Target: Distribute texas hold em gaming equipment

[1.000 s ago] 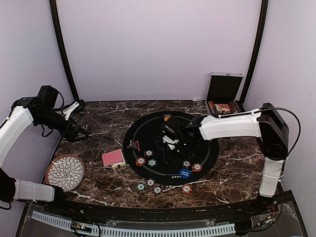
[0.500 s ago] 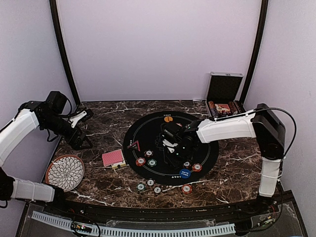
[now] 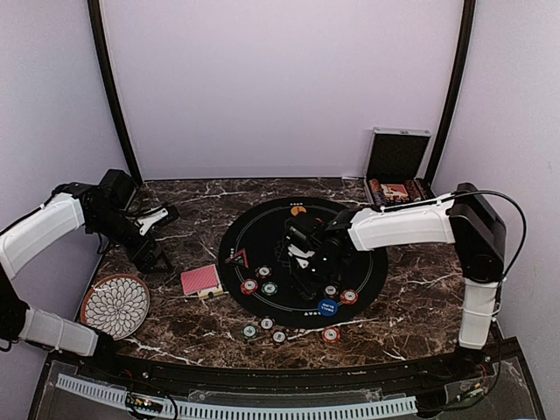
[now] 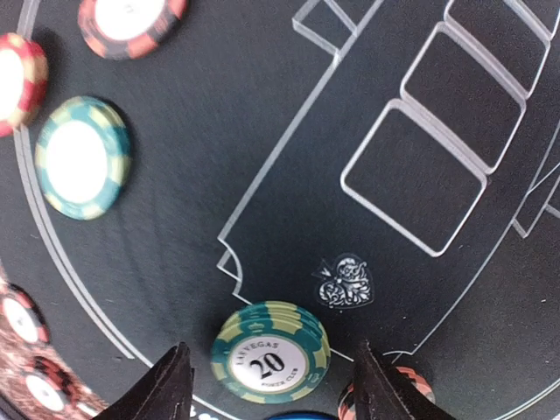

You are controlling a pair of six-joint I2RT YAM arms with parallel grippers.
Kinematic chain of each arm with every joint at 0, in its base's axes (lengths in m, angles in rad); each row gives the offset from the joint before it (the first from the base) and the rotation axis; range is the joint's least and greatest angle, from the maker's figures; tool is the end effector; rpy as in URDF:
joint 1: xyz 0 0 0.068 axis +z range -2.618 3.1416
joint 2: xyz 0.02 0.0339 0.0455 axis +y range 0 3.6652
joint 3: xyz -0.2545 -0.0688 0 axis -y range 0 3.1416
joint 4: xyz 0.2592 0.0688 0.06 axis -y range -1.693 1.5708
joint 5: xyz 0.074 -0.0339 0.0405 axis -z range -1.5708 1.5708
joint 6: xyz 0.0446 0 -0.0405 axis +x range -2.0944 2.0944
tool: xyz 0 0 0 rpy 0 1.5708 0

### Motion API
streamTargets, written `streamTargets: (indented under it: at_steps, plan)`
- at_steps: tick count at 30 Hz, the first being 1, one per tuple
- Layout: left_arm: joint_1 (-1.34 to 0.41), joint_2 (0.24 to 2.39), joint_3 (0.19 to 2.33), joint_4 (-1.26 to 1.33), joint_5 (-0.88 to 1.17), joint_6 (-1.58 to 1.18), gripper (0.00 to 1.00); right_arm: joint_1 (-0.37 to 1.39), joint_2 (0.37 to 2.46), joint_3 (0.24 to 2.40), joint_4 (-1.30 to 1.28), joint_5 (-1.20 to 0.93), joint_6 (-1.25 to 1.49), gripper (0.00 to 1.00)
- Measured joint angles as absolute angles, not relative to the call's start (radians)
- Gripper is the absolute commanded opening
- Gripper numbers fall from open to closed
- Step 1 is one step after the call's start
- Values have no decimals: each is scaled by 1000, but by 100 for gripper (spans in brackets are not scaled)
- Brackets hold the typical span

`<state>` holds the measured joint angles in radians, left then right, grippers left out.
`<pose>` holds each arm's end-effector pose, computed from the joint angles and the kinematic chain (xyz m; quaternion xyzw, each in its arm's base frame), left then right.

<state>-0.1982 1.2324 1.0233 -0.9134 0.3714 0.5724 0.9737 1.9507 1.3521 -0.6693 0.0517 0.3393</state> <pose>0.2435 -0.0654 0.2543 0.3982 0.8725 -0.1362 0.2481 0.2255 0.3276 0.1402 -0.3045 0.9401 0.0718 0.1351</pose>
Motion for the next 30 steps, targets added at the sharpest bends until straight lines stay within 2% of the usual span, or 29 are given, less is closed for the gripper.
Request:
streamTargets:
  at_steps: [3, 8, 21, 30]
  plan:
    - [-223, 1253, 998, -888, 363, 575, 99, 974, 1931, 1386, -678, 48, 352, 79]
    - [-271, 1303, 958, -842, 341, 586, 99, 974, 1878, 1416, -672, 44, 383, 88]
    - [-351, 1343, 867, -701, 319, 789, 99, 974, 1841, 1444, -672, 48, 447, 98]
    - [-359, 1388, 842, -617, 302, 929, 99, 974, 1814, 1450, -673, 45, 481, 99]
